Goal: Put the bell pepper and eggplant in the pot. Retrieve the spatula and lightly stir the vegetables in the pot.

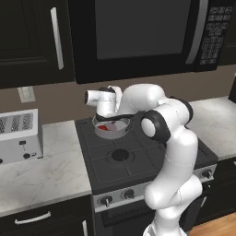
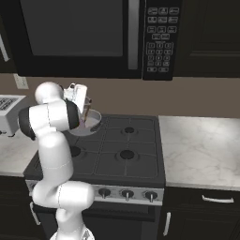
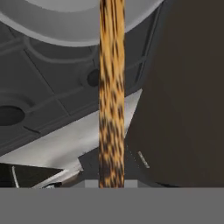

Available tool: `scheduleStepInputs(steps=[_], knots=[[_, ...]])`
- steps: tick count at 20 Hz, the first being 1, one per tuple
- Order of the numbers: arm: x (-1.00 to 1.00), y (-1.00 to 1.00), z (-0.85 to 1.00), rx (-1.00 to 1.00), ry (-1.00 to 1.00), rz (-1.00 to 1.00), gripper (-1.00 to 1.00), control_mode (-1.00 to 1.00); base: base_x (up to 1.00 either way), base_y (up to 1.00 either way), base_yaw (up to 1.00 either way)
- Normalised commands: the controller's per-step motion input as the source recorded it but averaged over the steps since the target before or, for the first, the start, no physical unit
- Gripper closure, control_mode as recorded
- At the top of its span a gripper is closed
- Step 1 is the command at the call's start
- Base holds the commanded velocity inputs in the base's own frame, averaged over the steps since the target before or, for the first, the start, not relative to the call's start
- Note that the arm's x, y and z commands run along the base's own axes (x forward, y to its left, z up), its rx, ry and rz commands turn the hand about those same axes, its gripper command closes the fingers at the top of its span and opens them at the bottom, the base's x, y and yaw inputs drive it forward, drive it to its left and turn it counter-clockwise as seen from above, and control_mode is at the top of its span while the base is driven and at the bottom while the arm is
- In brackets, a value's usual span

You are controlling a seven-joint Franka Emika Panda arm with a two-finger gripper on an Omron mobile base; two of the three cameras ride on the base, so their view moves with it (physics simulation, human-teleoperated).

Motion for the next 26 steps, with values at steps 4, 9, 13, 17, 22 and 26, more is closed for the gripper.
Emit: scheduleStepInputs(steps=[4,9,13,17,22,26], knots=[[-0.03,0.0,0.0,0.15,0.0,0.0,1.0,-1.0,0.0,0.0,0.0],[0.0,0.0,0.0,0.16,0.0,0.0,1.0,-1.0,0.0,0.0,0.0],[0.07,-0.29,-0.58,0.03,0.0,-0.02,1.0,-1.0,0.0,0.0,0.0],[0.09,-0.62,-0.78,0.0,-0.1,0.0,1.0,-1.0,0.0,0.0,0.0],[0.06,-0.34,-0.11,0.02,-0.18,0.0,1.0,-1.0,0.0,0.0,0.0],[0.0,-0.01,0.36,0.12,-0.08,0.0,1.0,-1.0,0.0,0.0,0.0]])
